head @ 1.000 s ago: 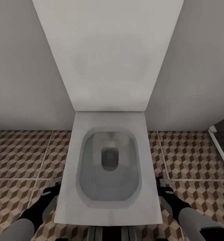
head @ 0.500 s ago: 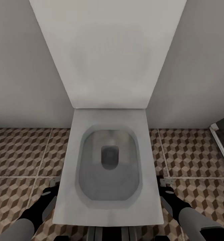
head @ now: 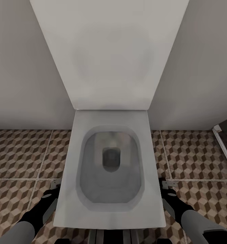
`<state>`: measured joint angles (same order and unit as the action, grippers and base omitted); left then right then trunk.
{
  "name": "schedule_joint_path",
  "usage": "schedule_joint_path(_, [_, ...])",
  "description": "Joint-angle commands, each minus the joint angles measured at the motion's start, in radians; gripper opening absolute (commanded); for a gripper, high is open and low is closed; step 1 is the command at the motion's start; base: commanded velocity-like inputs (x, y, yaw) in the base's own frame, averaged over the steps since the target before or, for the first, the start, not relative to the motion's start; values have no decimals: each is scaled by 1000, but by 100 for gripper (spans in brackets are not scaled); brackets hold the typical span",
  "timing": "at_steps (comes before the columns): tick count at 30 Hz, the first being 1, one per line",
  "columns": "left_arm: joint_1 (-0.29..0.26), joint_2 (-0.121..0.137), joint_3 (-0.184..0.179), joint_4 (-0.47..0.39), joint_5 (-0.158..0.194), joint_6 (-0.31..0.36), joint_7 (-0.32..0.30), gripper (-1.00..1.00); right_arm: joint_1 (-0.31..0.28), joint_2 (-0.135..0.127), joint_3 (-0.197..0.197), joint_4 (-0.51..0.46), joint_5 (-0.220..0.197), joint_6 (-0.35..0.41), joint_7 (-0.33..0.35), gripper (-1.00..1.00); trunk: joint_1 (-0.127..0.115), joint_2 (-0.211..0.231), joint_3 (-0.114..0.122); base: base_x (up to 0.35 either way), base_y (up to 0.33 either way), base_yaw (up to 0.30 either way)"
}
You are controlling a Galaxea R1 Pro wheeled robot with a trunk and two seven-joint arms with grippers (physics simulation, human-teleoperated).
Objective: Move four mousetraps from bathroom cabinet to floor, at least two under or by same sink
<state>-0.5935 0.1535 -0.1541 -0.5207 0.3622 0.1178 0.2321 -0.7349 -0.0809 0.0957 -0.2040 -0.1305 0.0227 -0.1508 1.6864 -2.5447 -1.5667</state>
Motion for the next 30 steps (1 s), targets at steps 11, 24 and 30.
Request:
schedule_joint_path(11, [0, 1, -8, -2, 3, 5, 9, -100, 1, 0, 12, 2, -24, 2, -3, -100, 0, 0, -1, 0, 0, 0])
schedule_joint_path(24, [0, 0, -9, -1, 3, 5, 12, -100, 1, 0, 12, 2, -23, 2, -3, -100, 0, 0, -1, 0, 21, 0])
schedule_joint_path(30, [0, 0, -10, -1, 3, 5, 12, -100, 1, 0, 12, 2, -23, 2, -3, -100, 0, 0, -1, 0, 8, 0])
